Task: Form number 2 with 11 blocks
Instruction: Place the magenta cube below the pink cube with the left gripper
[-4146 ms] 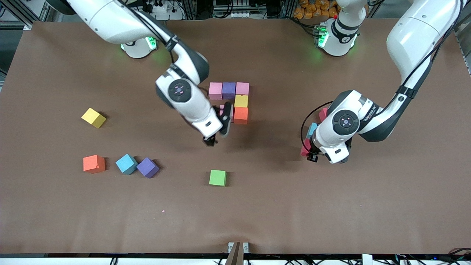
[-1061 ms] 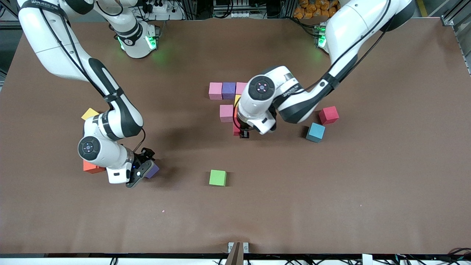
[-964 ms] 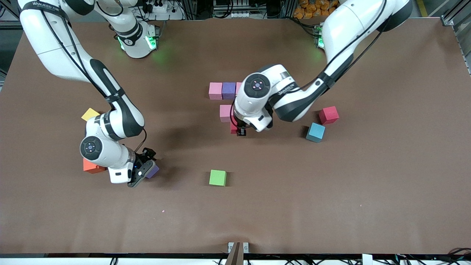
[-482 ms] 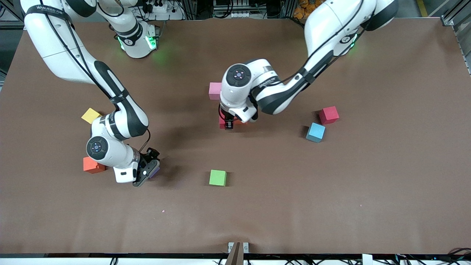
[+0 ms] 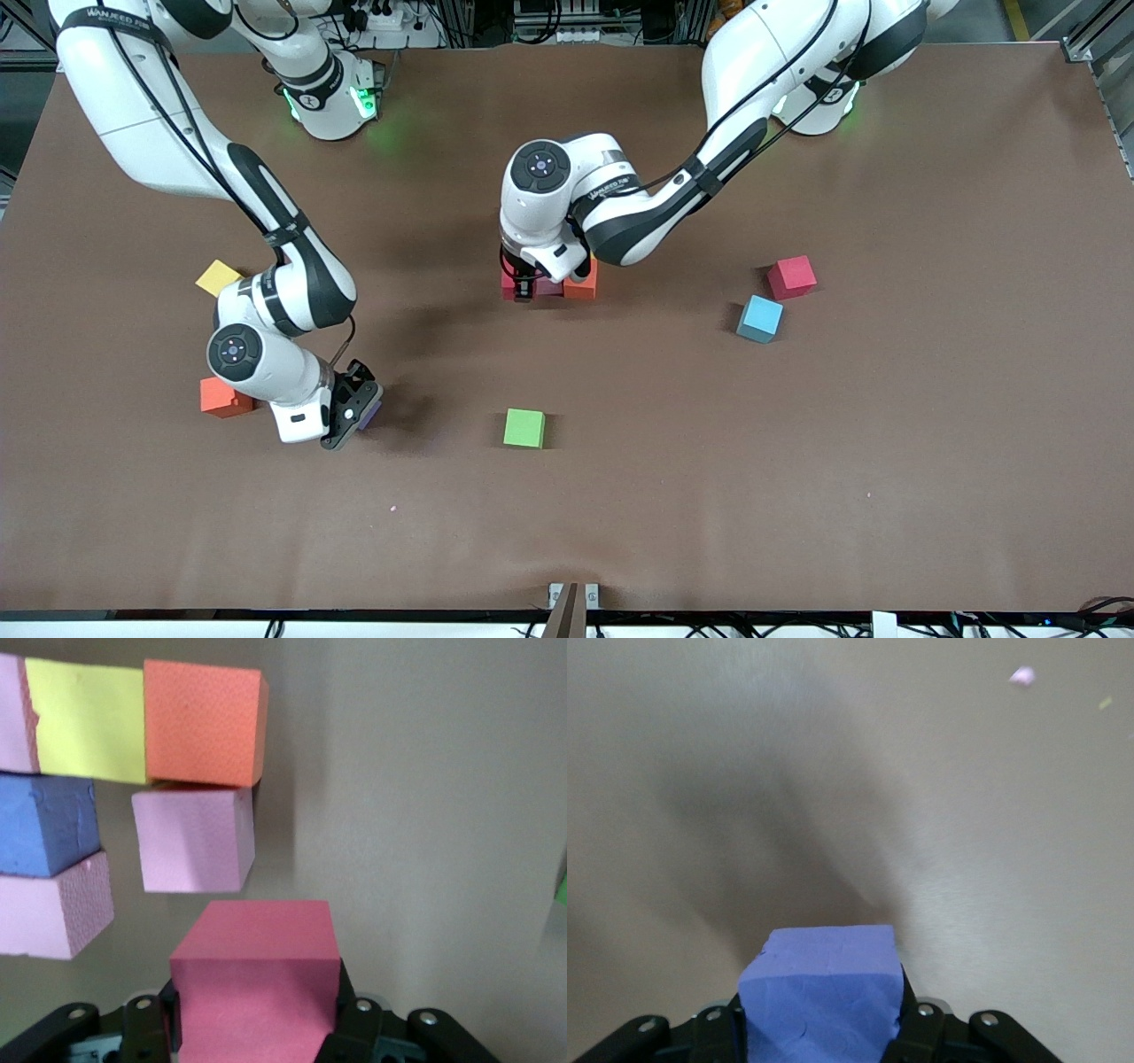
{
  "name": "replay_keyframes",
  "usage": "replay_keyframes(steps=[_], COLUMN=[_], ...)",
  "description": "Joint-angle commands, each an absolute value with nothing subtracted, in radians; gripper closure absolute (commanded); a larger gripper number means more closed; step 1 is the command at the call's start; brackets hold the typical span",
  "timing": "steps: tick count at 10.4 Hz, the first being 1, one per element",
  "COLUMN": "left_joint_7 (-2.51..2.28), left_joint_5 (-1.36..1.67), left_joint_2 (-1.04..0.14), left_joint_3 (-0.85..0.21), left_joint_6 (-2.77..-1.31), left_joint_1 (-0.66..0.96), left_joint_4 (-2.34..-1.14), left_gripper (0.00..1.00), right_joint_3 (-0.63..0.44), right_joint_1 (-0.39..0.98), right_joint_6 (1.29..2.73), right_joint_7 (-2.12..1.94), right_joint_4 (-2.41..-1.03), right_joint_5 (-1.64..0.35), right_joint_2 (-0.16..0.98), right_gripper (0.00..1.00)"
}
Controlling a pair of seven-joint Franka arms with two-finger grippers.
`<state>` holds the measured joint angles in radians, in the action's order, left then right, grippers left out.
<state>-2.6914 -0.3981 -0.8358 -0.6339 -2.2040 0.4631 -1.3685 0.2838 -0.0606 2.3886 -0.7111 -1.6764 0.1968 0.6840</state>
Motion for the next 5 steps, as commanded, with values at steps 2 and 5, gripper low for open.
replay_keyframes(steps=[2, 5], left_joint_7=[-2.727, -2.76], left_joint_5=[-0.379, -0.374], left_joint_2=[-0.868, -0.877], left_joint_3=[-0.586, -0.517], left_joint_6=[-2.249, -2.272], left_joint_1=[0.534, 0.601], left_joint_4=[-1.327, -1.327], left_gripper=[0.64, 0.64], right_joint_3=[0.279, 0.284], right_joint_1=[-0.055, -0.084], right_joint_6=[2.295, 2.27], right_joint_7=[-0.767, -0.853], right_joint_4=[-1.698, -1.694], right_joint_5=[0.204, 0.196], right_joint_2=[0.581, 0.575], right_gripper=[0.76, 0.77])
